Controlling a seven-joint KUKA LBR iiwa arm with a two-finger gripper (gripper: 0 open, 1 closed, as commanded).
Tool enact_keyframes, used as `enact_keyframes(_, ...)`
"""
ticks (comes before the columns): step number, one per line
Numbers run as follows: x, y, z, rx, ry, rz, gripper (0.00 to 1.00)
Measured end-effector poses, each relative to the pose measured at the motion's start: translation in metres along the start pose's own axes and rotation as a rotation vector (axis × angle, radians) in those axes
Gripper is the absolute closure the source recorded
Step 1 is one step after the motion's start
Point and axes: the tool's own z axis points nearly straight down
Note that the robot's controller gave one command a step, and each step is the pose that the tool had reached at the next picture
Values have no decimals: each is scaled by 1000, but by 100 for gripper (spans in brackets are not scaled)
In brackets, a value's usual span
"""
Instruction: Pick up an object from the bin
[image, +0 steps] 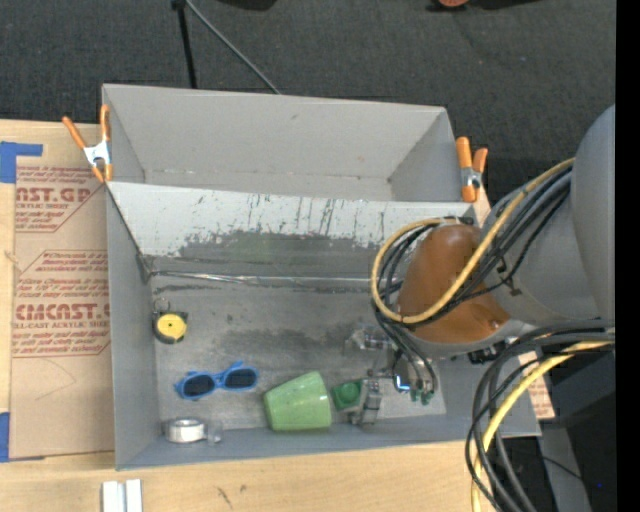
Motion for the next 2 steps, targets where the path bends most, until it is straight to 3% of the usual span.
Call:
enact_keyframes(1,0,0,0,0,1,0,100)
enact_keyframes(2,0,1,-30,0,2,-1,100)
